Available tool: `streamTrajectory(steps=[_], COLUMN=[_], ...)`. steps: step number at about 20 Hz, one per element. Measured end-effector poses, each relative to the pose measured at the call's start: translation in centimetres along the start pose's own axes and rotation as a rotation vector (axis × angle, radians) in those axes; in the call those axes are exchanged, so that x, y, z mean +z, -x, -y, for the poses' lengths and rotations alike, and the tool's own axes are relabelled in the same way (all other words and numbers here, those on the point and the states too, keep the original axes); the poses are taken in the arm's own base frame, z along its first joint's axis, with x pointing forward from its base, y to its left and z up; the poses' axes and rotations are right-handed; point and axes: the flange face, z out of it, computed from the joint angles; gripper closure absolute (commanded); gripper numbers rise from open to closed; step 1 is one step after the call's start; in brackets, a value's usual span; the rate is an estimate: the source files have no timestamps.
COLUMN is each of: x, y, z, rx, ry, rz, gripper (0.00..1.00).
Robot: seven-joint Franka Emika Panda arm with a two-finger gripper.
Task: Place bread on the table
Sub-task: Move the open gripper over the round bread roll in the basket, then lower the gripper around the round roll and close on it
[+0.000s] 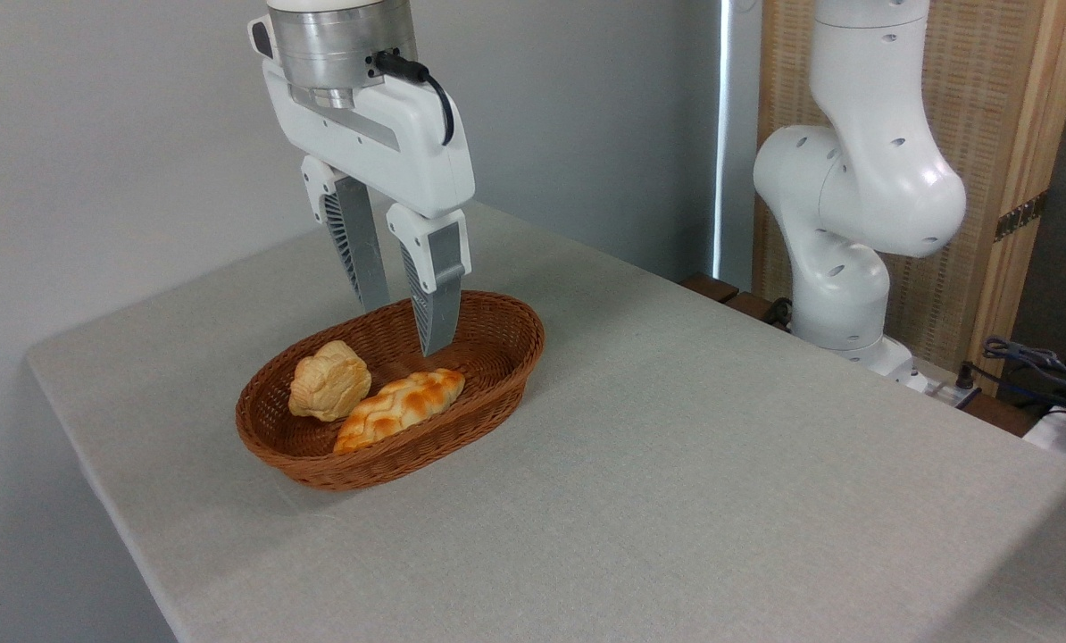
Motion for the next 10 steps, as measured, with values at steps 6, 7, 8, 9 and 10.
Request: streamTrajectory(steps=[6,7,8,9,10], x=[-0.2,0.5,1.4,2.6,3.8], y=[-2.2,-3.3,-4.1,-4.8,-5.2], z=[-3.5,-4.9,-6.4,-7.7,-8.7], rx=[0.065,0.087,0.102,0.104,0.095], ry=[0.012,0.011,0.009,0.011,0.012], rz=[-0.045,-0.077,-0.109,-0.138,-0.159], gripper=[0.0,0.0,0.0,0.0,0.0])
